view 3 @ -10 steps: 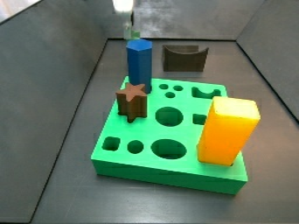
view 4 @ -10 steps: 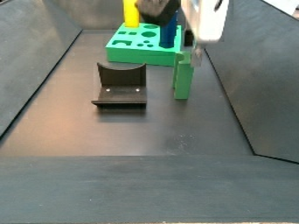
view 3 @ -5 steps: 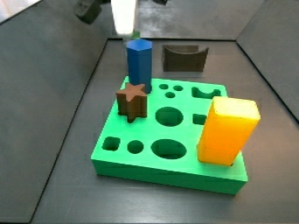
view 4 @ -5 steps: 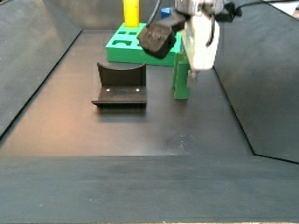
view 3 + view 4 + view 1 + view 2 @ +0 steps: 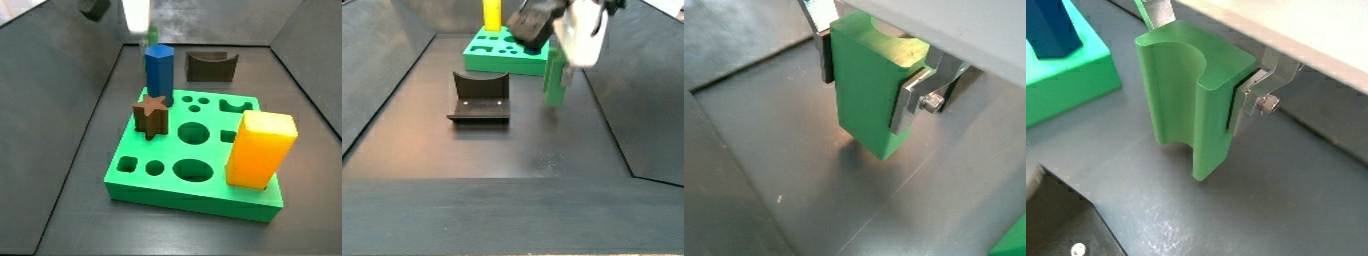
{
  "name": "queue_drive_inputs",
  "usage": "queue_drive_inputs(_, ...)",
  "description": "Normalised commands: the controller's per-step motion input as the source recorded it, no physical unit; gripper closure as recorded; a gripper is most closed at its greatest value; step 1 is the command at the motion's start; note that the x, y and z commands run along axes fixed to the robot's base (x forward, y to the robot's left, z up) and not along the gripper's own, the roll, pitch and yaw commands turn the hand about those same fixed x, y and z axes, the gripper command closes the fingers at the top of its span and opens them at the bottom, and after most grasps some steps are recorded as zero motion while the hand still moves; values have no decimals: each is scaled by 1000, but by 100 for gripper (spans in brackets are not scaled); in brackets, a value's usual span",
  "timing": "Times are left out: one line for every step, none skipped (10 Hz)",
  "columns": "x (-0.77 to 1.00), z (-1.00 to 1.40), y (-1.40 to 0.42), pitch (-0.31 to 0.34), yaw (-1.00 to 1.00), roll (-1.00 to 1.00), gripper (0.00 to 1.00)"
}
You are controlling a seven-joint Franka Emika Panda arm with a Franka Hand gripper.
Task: Pick up the arch object. Move up. Rotate the arch object. Move to above the board. Insert the arch object.
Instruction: Move to above the board.
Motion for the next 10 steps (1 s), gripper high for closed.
queue_drive_inputs(-157,1000,-31,17,50,74,100)
queue_drive_inputs(-151,1000,-31,36,35,67,100)
queue_drive_inputs(-146,1000,-31,39,28,61,100)
queue_drive_inputs(-143,1000,-31,40,23,56,100)
queue_drive_inputs(-139,1000,-31,36,21,51,100)
queue_drive_inputs(-135,1000,-31,35,20,46,100)
queue_drive_inputs(-131,1000,-31,30,19,39,100)
queue_drive_inputs(-125,1000,-31,29,17,33,100)
queue_drive_inputs(-118,1000,-31,31,16,25,100)
queue_drive_inputs(-113,1000,-31,40,15,18,100)
